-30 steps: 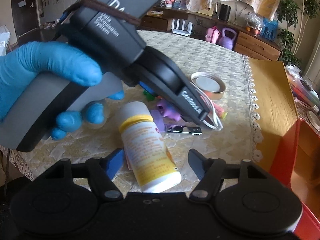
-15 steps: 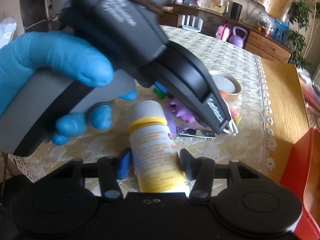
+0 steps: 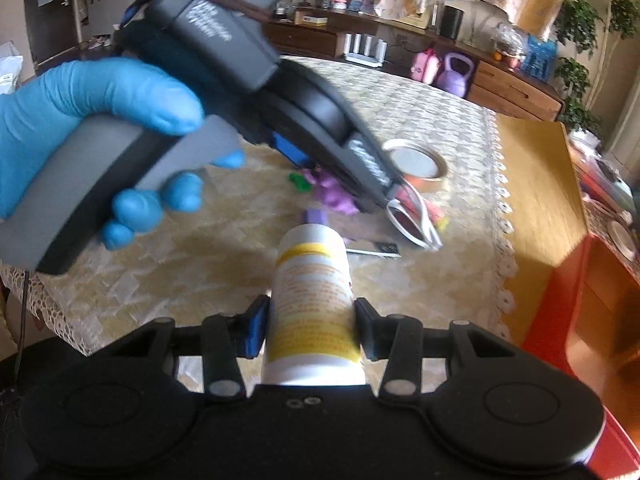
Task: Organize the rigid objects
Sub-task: 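Grasp the purple spiky toy with the left tool while the right tool grasps the pill bottle, then carry the purple toy and pill bottle over the red tin with both tools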
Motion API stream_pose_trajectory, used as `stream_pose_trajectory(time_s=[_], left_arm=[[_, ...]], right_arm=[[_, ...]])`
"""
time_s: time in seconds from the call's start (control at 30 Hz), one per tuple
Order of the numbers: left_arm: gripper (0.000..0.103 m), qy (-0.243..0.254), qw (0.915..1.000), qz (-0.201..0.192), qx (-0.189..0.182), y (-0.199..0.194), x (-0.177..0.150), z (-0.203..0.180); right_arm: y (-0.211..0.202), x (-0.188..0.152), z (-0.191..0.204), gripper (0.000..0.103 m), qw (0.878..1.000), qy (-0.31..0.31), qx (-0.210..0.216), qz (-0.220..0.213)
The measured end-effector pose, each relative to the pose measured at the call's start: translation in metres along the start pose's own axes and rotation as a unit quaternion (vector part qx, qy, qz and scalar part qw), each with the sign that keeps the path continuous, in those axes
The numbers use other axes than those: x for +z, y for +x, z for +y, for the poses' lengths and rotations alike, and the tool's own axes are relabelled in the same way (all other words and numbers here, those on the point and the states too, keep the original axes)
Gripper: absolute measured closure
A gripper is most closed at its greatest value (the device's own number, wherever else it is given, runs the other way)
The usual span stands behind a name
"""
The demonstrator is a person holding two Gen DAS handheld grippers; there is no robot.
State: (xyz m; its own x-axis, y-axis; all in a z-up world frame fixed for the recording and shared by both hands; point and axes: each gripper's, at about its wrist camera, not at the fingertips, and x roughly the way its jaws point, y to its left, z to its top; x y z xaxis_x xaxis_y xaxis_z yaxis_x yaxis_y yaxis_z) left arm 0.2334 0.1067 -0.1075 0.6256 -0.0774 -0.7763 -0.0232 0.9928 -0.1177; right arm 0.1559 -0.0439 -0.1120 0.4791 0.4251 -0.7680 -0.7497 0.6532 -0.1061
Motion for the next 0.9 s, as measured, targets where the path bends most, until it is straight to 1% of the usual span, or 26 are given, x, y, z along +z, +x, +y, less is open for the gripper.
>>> stream_pose_trajectory(time_s=[0.07,0.1,0.13,0.2,0.23,0.27,0.3,0.4,0.5,0.53,0.57,0.6,0.63,0.77,0.9], left_arm=[[0.043,-0.004,1.0,-0.002,0.0,-0.002,-0.001,0.001],[0.052,-0.006,1.0,-0.005,0.001,-0.004,-0.001,0.001],[0.054,-0.005,1.0,-0.005,0.003,-0.006,-0.001,0.001],[0.054,-0.007,1.0,-0.005,0.0,-0.01,0.0,0.001],[0.058,-0.005,1.0,-0.005,0.001,-0.011,0.0,0.0],[0.065,-0.003,1.0,-0.005,0.002,-0.01,0.0,-0.001],[0.065,-0.002,1.0,0.003,0.004,-0.008,-0.001,-0.002],[0.064,0.001,1.0,-0.002,0.007,-0.007,0.0,-0.004],[0.06,-0.021,0.9997,0.012,0.008,-0.004,0.002,0.0],[0.051,-0.029,0.9994,0.017,0.008,-0.003,0.002,0.002],[0.038,-0.033,0.9992,0.02,0.013,-0.001,0.002,0.003],[0.034,-0.035,0.9991,0.019,0.016,0.0,0.001,0.004],[0.032,-0.035,0.9991,0.018,0.016,0.002,0.001,0.005],[0.031,-0.031,0.9991,0.023,0.014,0.01,0.002,0.003],[0.031,-0.031,0.9988,0.039,0.006,0.019,0.003,-0.001]], right_arm=[[-0.009,-0.006,-0.004,0.059,1.0,0.01,-0.003,-0.001],[-0.013,-0.009,-0.008,0.059,1.0,0.015,-0.006,-0.002],[-0.018,-0.011,-0.012,0.059,1.0,0.021,-0.01,-0.002],[-0.028,-0.018,-0.019,0.059,0.999,0.033,-0.019,-0.005],[-0.032,-0.02,-0.025,0.059,0.999,0.042,-0.023,-0.007],[-0.037,-0.022,-0.031,0.059,0.998,0.051,-0.027,-0.009],[-0.04,-0.025,-0.037,0.059,0.998,0.059,-0.031,-0.01],[-0.05,-0.03,-0.053,0.059,0.996,0.082,-0.039,-0.012],[-0.054,-0.036,-0.063,0.059,0.994,0.099,-0.038,-0.013],[-0.055,-0.038,-0.064,0.059,0.994,0.101,-0.039,-0.014],[-0.056,-0.04,-0.065,0.059,0.994,0.104,-0.04,-0.015],[-0.057,-0.041,-0.066,0.059,0.993,0.106,-0.039,-0.016],[-0.058,-0.043,-0.068,0.059,0.993,0.111,-0.038,-0.017],[-0.059,-0.044,-0.07,0.059,0.992,0.12,-0.037,-0.019],[-0.062,-0.046,-0.073,0.059,0.991,0.127,-0.038,-0.02]])
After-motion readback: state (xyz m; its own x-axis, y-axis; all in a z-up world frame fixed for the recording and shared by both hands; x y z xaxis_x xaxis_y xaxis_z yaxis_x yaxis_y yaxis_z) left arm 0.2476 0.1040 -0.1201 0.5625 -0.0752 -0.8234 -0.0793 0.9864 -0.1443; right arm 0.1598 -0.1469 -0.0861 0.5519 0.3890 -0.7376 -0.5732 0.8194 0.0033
